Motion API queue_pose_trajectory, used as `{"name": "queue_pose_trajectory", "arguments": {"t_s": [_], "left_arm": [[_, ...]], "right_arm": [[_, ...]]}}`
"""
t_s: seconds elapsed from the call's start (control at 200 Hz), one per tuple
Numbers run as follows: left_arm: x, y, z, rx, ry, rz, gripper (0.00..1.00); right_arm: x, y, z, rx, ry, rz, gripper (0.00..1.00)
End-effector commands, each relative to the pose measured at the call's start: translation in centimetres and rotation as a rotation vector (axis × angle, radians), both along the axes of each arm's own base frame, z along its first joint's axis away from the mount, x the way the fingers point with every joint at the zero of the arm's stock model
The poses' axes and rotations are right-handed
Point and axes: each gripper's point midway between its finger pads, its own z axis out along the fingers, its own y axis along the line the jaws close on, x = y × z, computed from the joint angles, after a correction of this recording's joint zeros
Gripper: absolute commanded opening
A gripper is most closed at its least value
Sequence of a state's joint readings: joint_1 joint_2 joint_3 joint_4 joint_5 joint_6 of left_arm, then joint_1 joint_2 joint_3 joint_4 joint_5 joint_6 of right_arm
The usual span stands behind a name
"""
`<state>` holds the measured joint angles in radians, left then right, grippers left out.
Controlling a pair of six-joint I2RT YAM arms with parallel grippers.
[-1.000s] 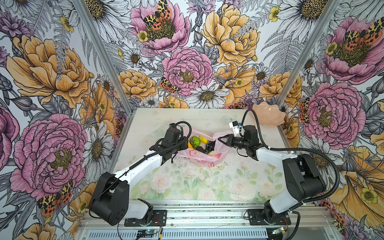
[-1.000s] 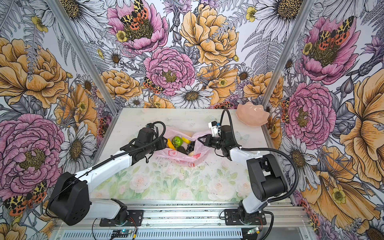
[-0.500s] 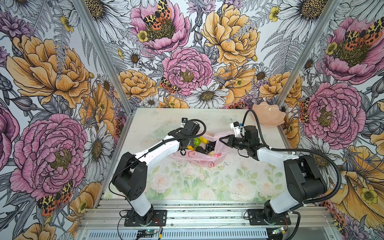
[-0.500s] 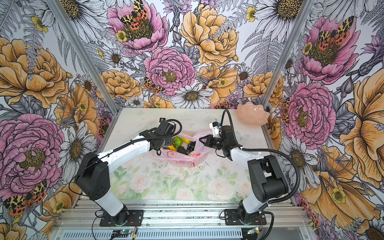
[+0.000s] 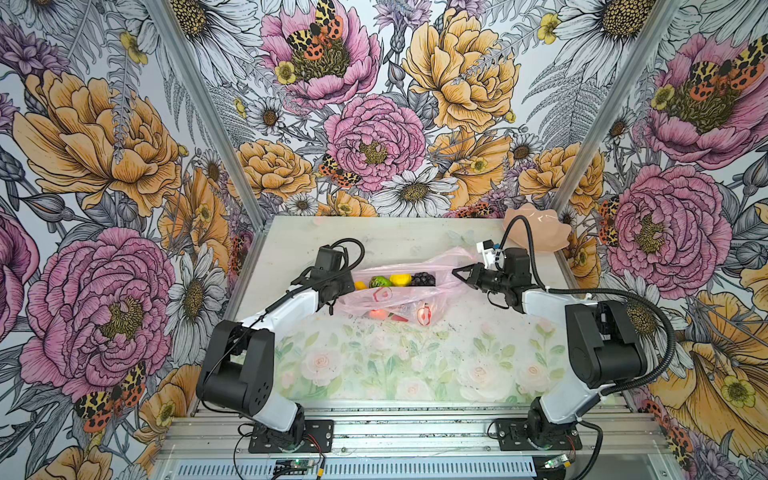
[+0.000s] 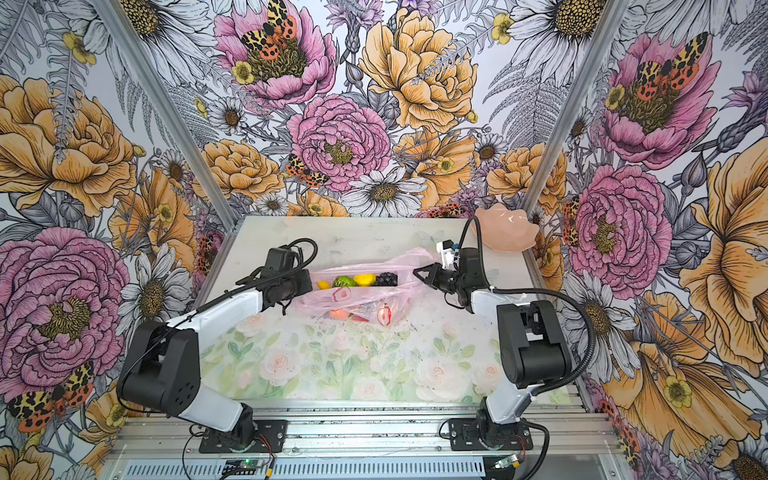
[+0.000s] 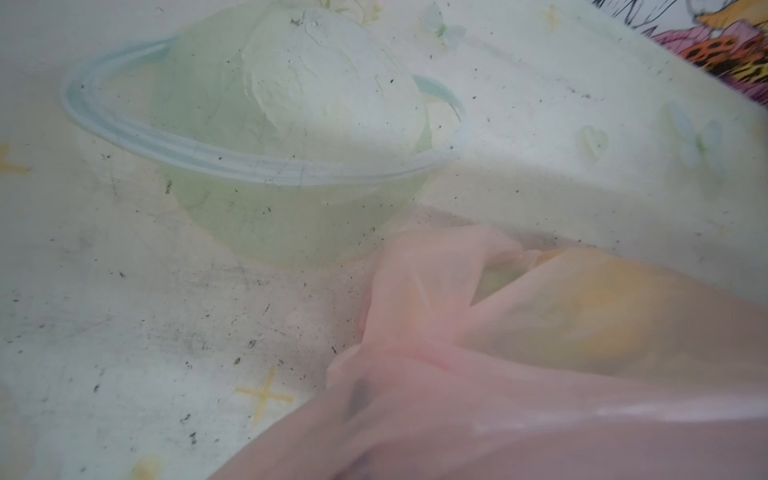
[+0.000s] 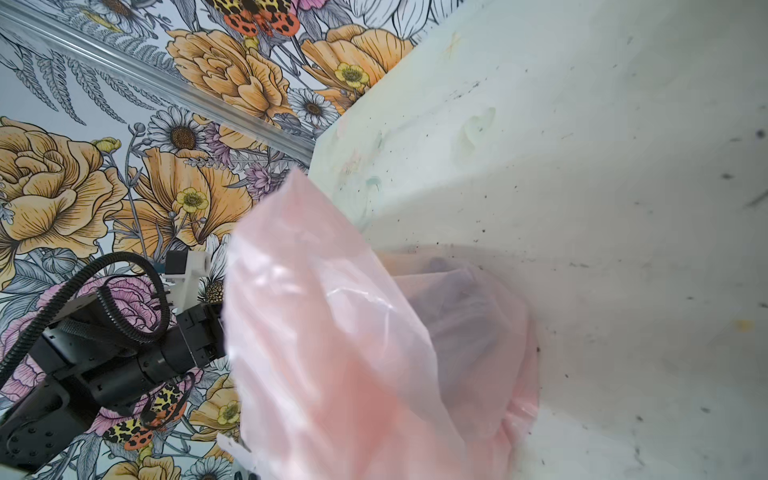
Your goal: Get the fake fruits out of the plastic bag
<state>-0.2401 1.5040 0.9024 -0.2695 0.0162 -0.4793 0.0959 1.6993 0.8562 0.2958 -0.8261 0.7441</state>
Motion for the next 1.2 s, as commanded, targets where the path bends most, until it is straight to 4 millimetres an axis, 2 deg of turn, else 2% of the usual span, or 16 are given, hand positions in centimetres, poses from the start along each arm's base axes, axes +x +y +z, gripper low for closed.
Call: {"name": "queue_pose_trajectory", "arguments": {"t_s": [0.0, 0.11, 0.225, 0.255, 0.315, 0.35, 0.41, 0.505, 0.605, 0.67, 0.851, 1.016, 1.106, 1.191], "left_arm": [[1.2, -0.4, 0.9, -0.179, -0.069, 0.005, 0.00], [1.1, -1.6, 0.9, -0.137, -0.055, -0.028, 0.00], [1.2, -2.9, 1.9, -0.141, -0.067, -0.058, 0.00], [1.2, -3.1, 2.1, -0.144, -0.067, -0.058, 0.00], [1.2, -3.5, 2.5, -0.144, -0.065, -0.057, 0.00], [1.1, -3.7, 2.5, -0.140, -0.061, -0.055, 0.00], [0.8, -4.2, 2.5, -0.130, -0.053, -0.055, 0.00], [0.3, -4.6, 2.2, -0.121, -0.040, -0.041, 0.00], [-0.2, -4.7, 2.0, -0.115, -0.040, -0.024, 0.00], [-0.5, -4.8, 2.1, -0.104, -0.048, -0.018, 0.00], [-1.6, -5.7, 1.7, -0.109, -0.054, -0.017, 0.00], [-2.4, -5.9, 1.4, -0.126, -0.056, -0.013, 0.00], [-2.6, -5.9, 1.3, -0.152, -0.058, -0.011, 0.00], [-2.6, -5.5, 1.3, -0.179, -0.061, -0.003, 0.00]], "right_arm": [[1.7, 1.3, 1.9, -0.007, -0.071, 0.022, 0.00], [1.7, 3.2, 2.7, -0.027, -0.100, 0.071, 0.00], [2.3, 3.1, 3.4, -0.063, -0.101, 0.052, 0.00], [2.4, 2.8, 3.7, -0.076, -0.098, 0.031, 0.11], [2.3, 2.1, 4.4, -0.114, -0.102, -0.009, 0.40], [1.9, 1.7, 4.7, -0.155, -0.101, -0.030, 0.51], [1.1, 1.2, 5.5, -0.239, -0.111, -0.060, 0.63], [-0.3, 0.0, 5.9, -0.334, -0.086, -0.140, 0.72], [-1.9, -2.0, 5.1, -0.451, -0.024, -0.250, 0.74], [-2.9, -2.0, 4.8, -0.503, -0.014, -0.282, 0.74], [-4.4, -0.1, 4.4, -0.570, -0.005, -0.329, 0.76], [-4.3, 1.4, 1.2, -0.611, 0.066, -0.309, 0.75], [-3.9, 2.8, -0.6, -0.607, 0.111, -0.256, 0.71], [-3.5, 4.4, -1.0, -0.581, 0.113, -0.191, 0.58]]}}
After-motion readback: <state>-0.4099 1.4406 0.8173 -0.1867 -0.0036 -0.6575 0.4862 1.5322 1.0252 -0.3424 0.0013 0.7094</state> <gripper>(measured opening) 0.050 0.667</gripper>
